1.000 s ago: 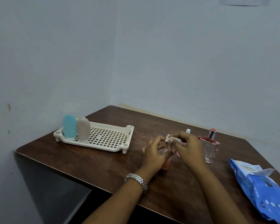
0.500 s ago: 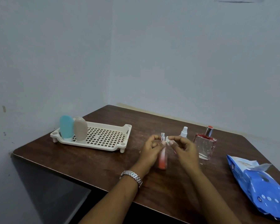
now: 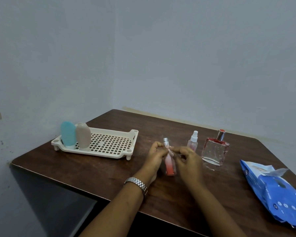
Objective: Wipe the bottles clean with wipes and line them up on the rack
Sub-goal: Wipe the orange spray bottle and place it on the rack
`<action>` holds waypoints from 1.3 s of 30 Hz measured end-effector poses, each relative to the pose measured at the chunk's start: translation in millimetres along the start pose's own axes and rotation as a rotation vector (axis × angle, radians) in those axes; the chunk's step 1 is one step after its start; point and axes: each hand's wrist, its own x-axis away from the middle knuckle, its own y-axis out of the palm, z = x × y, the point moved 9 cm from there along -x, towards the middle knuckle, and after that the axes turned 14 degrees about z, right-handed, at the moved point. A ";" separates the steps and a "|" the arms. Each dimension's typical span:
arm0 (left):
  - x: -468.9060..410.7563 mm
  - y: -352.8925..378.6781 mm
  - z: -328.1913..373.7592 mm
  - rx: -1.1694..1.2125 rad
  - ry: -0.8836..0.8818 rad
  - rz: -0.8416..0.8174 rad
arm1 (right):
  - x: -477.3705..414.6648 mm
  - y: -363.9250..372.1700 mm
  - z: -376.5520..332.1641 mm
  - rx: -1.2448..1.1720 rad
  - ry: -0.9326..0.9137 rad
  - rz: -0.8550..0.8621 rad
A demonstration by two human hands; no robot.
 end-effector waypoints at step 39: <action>-11.9 -10.0 -10.1 -0.132 0.038 0.082 | 4.3 0.6 19.8 0.103 -0.201 -0.180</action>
